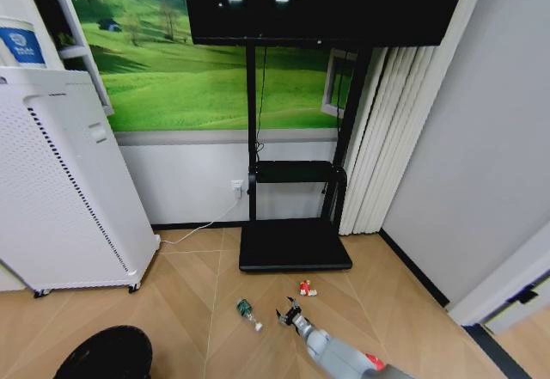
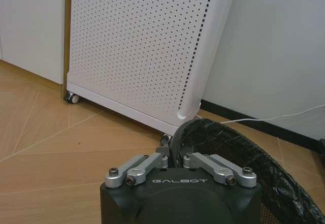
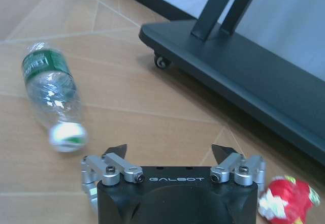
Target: Pick up the trash bin and place the garbage on the floor into it.
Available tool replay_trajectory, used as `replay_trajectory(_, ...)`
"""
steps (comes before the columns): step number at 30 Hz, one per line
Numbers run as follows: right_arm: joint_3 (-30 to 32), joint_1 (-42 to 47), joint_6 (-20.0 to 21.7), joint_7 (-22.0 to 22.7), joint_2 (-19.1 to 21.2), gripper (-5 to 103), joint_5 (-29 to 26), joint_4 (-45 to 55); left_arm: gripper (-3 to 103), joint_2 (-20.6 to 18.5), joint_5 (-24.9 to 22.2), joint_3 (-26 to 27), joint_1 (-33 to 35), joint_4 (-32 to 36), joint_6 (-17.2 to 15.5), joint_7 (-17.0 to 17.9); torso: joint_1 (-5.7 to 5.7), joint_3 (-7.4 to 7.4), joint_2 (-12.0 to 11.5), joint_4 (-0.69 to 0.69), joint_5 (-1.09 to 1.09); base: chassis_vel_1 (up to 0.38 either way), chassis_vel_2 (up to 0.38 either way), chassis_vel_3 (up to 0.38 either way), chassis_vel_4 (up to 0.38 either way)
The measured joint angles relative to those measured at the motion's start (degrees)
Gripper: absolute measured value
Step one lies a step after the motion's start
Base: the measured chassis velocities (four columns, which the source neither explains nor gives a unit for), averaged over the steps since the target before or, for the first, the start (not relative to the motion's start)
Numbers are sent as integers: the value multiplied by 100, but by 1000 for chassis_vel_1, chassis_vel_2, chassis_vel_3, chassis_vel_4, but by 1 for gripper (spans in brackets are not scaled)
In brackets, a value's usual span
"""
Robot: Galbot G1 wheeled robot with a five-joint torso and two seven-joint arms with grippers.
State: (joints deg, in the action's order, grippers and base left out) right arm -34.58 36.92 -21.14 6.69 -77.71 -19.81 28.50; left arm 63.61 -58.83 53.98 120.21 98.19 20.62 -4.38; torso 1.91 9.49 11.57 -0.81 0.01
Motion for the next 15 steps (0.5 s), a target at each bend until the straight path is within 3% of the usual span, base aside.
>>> replay_trajectory(8, -343, 68, 17, 169, 318, 100, -185, 670, 8, -35, -46, 24, -8, -15, 3, -8, 0, 0, 0, 0, 0, 0, 0, 0, 0)
replay_trajectory(15, -364, 204, -77, 198, 340, 100, -39, 714, 8, -25, -48, -11, -51, -30, 3, 5, 0, 0, 0, -1, -1, 0, 0, 0, 0)
